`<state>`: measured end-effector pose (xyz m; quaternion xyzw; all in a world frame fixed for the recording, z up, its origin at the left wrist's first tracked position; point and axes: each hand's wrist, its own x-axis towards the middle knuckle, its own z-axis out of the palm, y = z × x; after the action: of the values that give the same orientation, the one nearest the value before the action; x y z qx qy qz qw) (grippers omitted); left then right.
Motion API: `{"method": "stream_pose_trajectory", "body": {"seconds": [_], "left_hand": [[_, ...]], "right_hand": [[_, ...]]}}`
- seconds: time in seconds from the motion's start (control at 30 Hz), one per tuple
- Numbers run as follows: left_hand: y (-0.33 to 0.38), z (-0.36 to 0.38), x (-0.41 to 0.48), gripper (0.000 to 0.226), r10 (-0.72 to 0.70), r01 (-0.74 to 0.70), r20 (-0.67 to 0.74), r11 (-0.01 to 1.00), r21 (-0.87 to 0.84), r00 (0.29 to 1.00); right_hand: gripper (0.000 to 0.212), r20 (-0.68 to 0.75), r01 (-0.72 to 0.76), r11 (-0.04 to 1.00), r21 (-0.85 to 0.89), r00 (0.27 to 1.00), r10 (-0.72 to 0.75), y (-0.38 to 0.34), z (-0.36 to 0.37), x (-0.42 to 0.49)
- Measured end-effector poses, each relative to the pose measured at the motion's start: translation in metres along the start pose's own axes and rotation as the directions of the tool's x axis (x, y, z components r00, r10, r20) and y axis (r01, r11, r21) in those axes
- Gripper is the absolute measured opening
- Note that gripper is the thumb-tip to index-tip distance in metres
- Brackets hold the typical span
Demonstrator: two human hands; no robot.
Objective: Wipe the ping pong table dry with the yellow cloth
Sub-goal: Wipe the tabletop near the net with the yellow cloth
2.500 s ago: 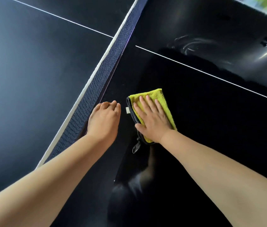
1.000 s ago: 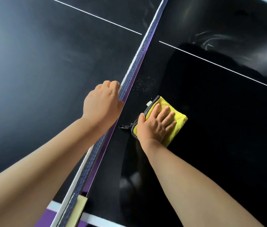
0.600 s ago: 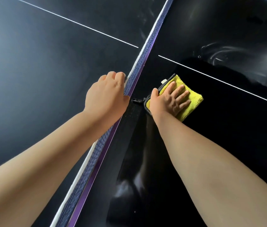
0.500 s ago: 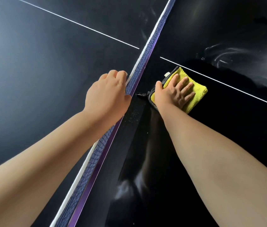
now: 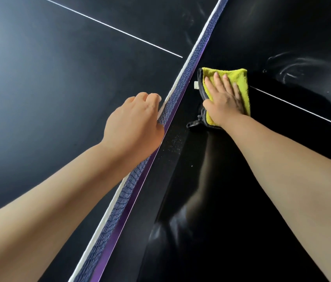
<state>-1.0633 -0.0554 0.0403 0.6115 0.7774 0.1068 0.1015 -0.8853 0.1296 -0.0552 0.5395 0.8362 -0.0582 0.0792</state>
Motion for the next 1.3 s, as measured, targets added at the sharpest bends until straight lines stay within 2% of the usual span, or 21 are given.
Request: {"method": "stream_pose_trajectory", "body": {"seconds": [0.13,0.37,0.73,1.03,1.3], "left_hand": [[-0.001,-0.008,-0.021,0.042,0.001,-0.001,0.027,1.0,0.012,1.0],[-0.015,-0.031,-0.079,0.045,0.028,-0.029,0.037,0.999,0.029,0.999],[-0.06,-0.059,-0.212,0.043,0.04,-0.044,0.061,0.997,0.062,0.997],[-0.081,-0.073,-0.28,0.041,0.072,-0.075,0.059,0.995,0.061,0.996],[-0.098,-0.081,-0.293,0.036,0.052,-0.057,0.063,0.996,0.074,0.997]], "right_hand": [[0.069,0.01,0.101,0.994,-0.032,0.995,-0.101,-0.02,0.011,-0.049],[0.074,0.06,0.193,0.975,-0.108,0.98,-0.187,-0.065,0.029,-0.16],[0.074,0.064,0.179,0.979,-0.092,0.983,-0.174,-0.146,0.062,-0.353],[0.073,0.035,0.079,0.994,-0.081,0.996,-0.077,-0.213,0.087,-0.483],[0.073,0.024,-0.216,0.976,0.035,0.976,0.215,-0.267,0.094,-0.511]]}}
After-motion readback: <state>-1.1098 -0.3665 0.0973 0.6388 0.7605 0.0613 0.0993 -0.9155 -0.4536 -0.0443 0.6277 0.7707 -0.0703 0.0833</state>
